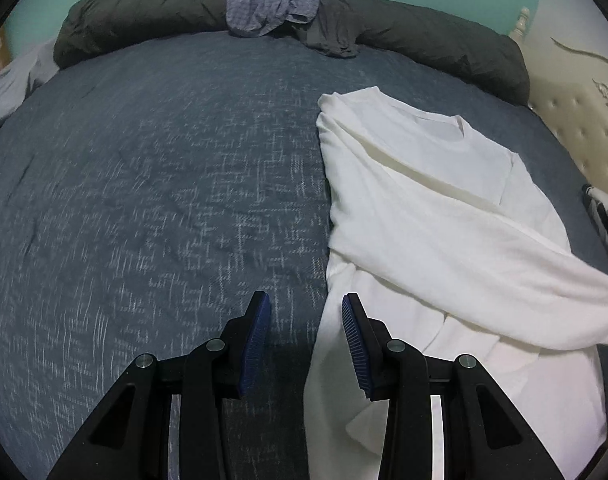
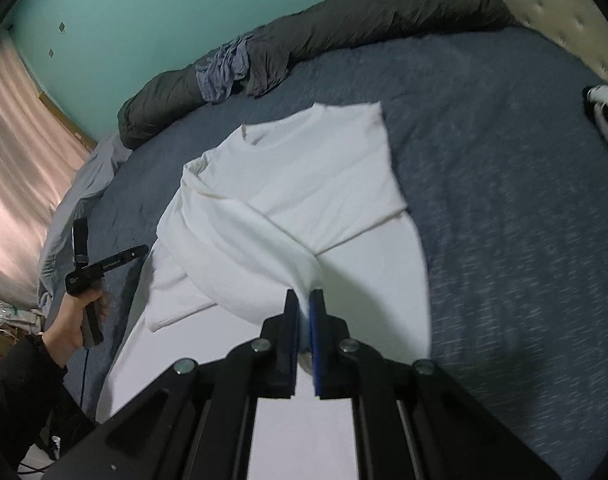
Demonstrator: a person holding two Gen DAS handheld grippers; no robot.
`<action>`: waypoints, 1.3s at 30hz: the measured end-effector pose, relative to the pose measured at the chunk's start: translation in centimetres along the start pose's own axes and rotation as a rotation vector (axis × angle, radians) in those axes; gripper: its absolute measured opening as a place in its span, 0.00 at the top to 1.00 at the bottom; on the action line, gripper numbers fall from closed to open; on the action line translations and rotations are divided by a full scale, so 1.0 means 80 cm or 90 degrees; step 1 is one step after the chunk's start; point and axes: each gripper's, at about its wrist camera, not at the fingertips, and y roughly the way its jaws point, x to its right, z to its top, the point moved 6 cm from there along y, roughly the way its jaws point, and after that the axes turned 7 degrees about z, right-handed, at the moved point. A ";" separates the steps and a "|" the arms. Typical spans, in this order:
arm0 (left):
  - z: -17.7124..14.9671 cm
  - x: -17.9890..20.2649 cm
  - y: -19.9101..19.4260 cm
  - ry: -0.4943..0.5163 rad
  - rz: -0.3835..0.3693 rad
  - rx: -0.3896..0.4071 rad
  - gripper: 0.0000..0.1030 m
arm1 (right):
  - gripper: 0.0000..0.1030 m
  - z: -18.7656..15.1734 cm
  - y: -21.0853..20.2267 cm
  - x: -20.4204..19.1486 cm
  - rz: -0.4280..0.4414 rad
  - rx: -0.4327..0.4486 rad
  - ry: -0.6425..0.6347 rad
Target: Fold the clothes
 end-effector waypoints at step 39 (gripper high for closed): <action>0.027 -0.017 0.046 0.001 0.000 0.006 0.93 | 0.96 -0.032 0.017 0.009 0.026 -0.077 0.034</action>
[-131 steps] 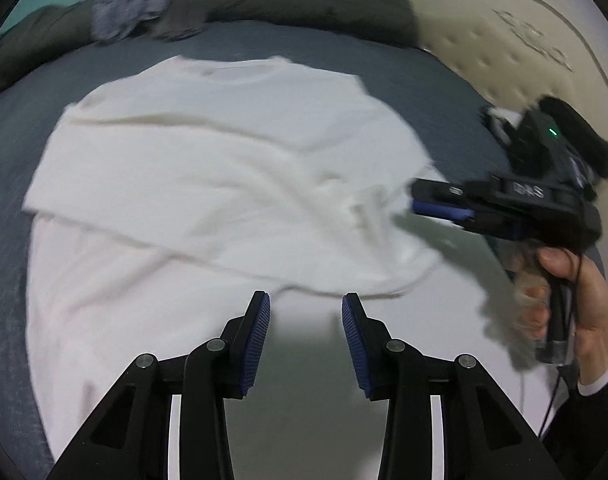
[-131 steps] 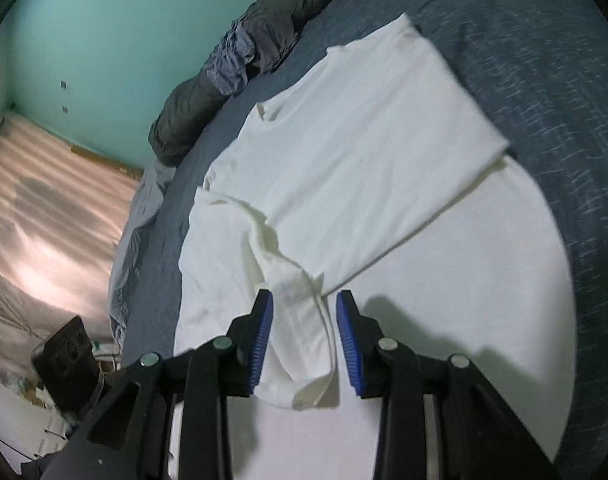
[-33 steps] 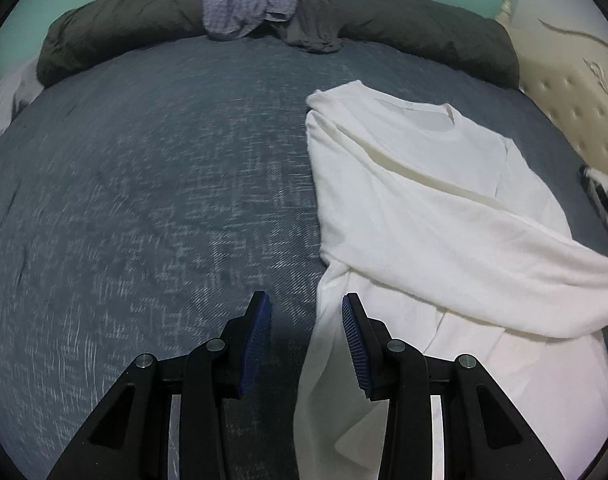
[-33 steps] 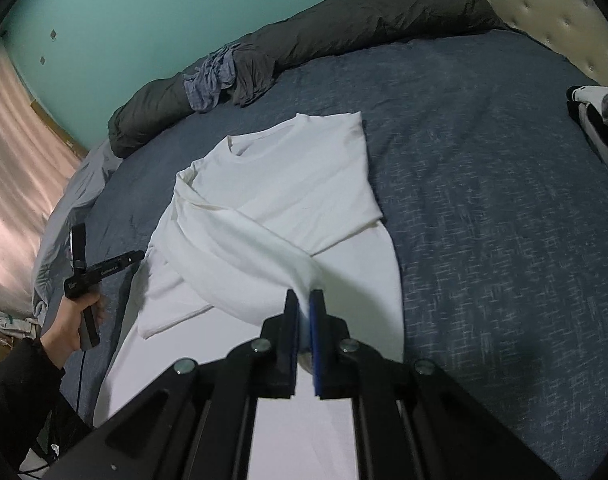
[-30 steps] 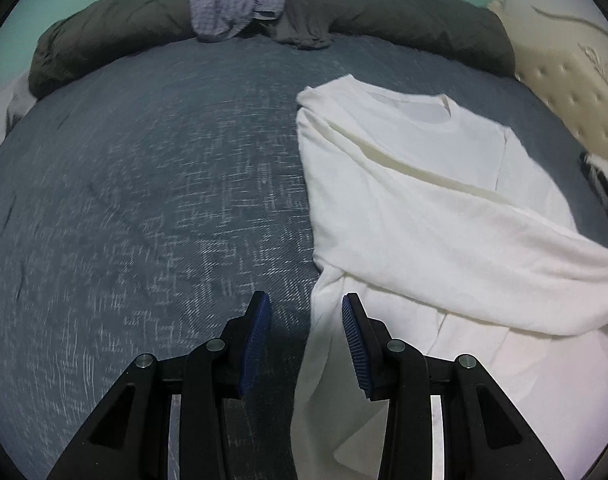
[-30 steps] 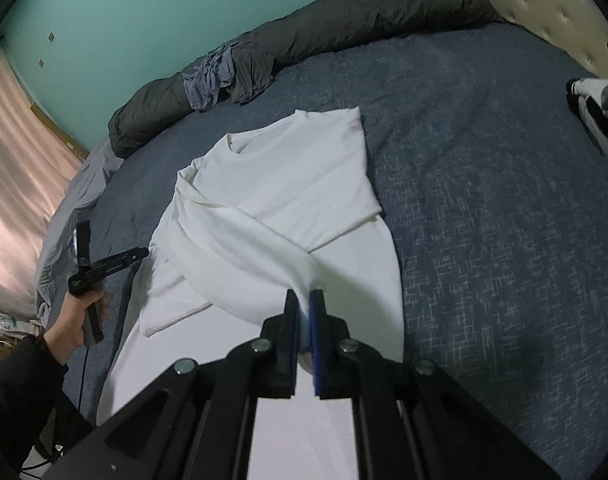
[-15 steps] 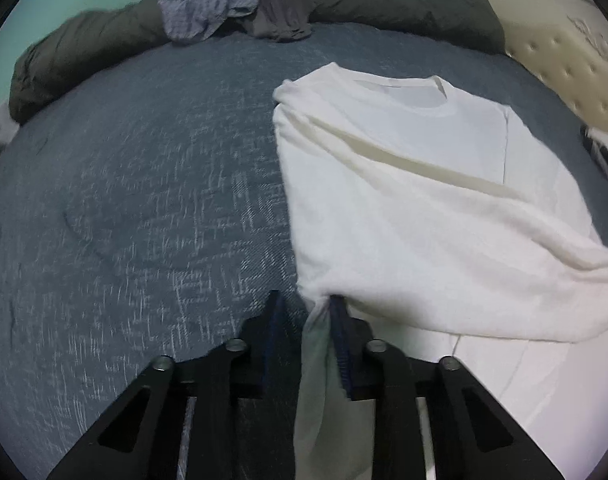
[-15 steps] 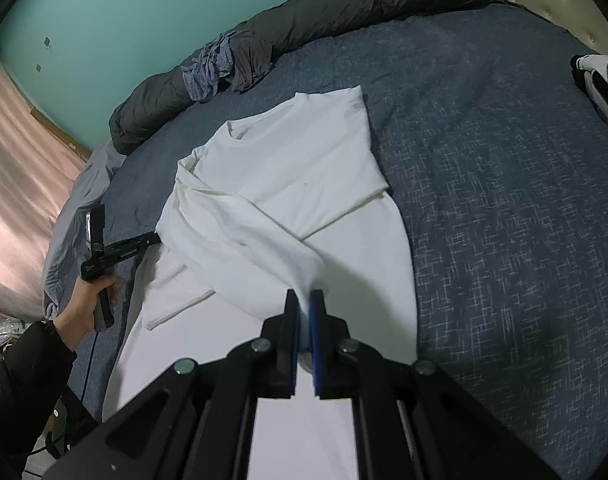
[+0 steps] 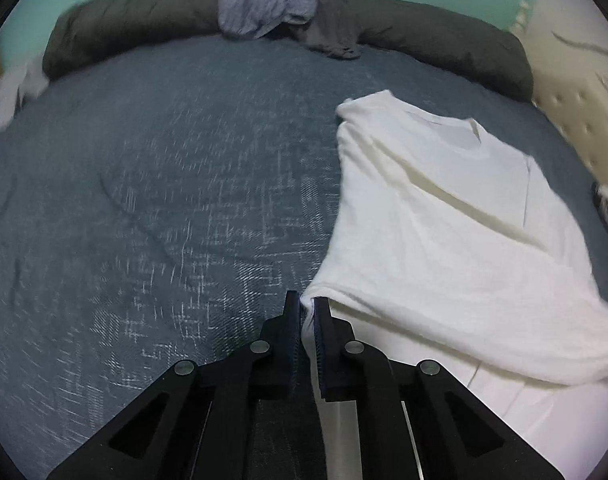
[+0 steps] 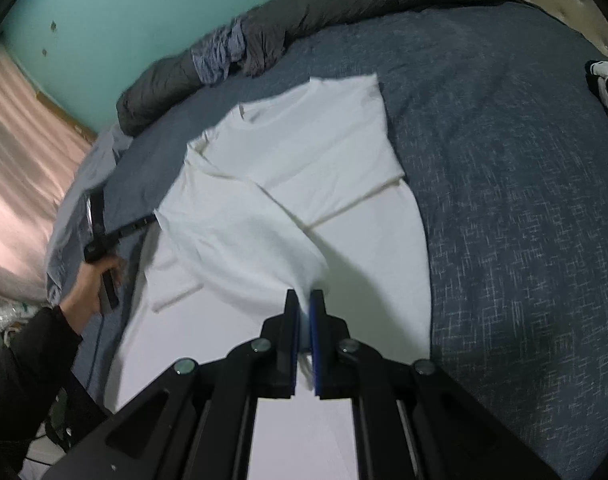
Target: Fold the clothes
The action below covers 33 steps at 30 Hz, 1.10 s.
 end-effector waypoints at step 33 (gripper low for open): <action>-0.069 -0.025 -0.107 -0.119 -0.089 0.039 0.87 | 0.73 -0.084 0.049 0.008 -0.006 -0.108 0.076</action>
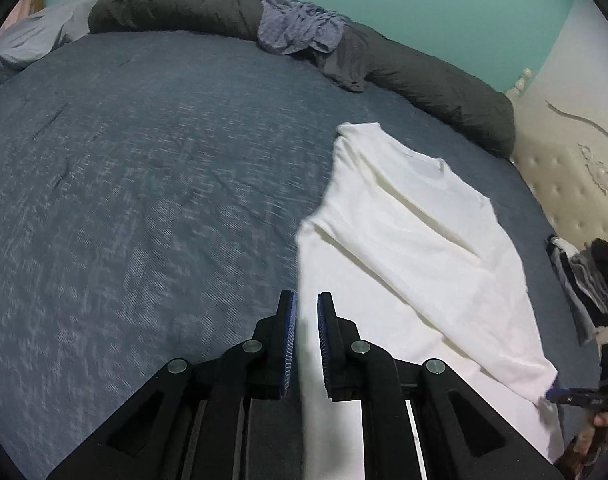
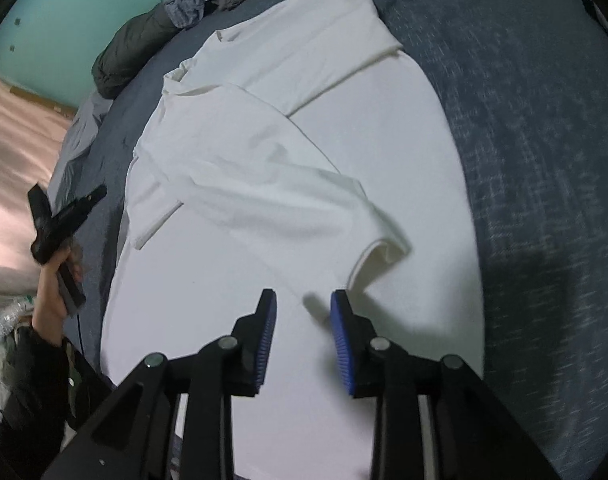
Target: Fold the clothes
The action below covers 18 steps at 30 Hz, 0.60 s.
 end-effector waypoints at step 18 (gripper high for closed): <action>-0.055 0.012 -0.011 -0.021 -0.040 0.009 0.83 | 1.00 -0.009 -0.007 -0.020 0.028 0.016 0.005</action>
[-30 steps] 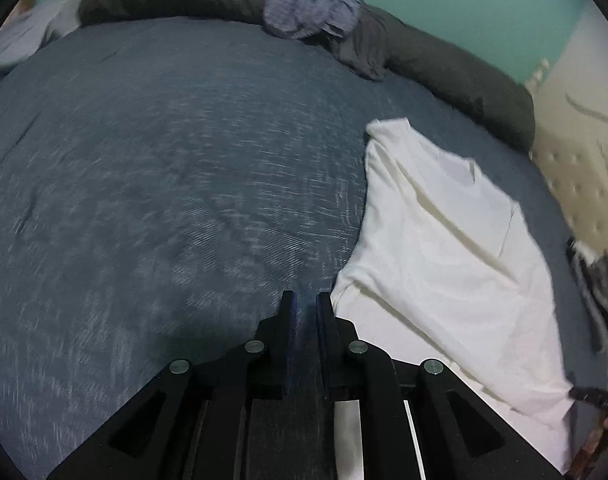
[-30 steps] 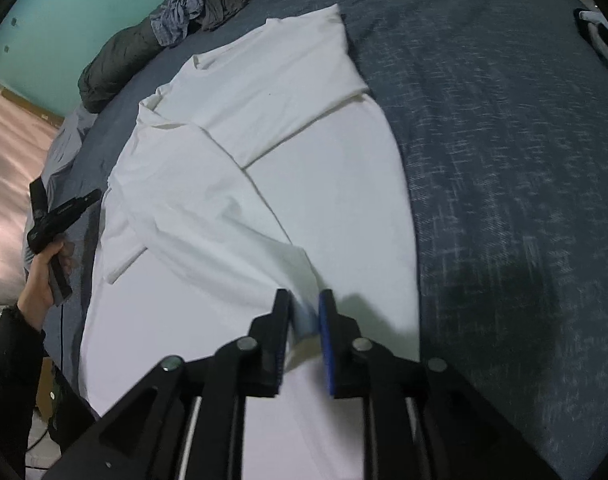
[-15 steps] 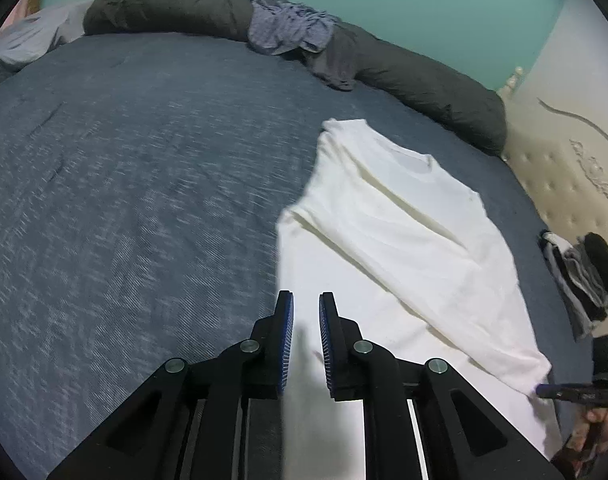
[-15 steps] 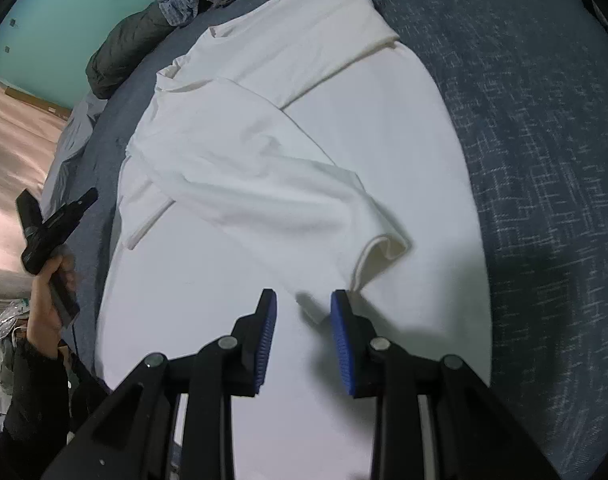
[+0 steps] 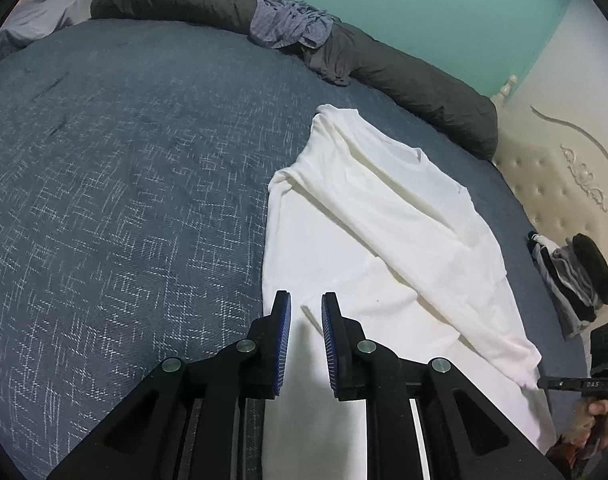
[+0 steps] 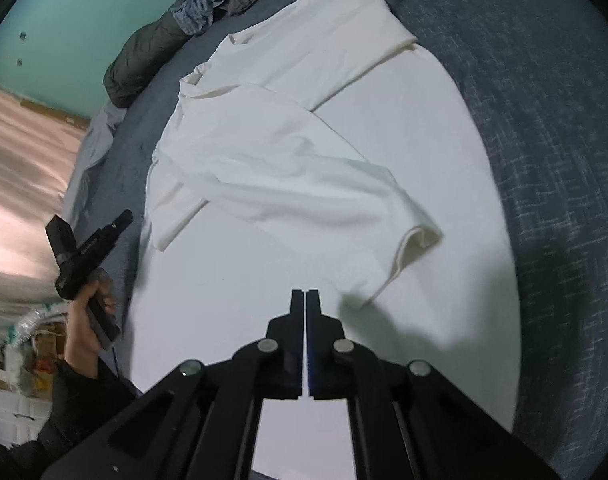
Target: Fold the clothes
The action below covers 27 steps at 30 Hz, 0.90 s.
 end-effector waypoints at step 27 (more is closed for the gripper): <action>0.002 -0.006 -0.011 -0.015 -0.013 0.019 0.81 | 0.98 0.014 -0.002 -0.005 0.027 0.024 0.063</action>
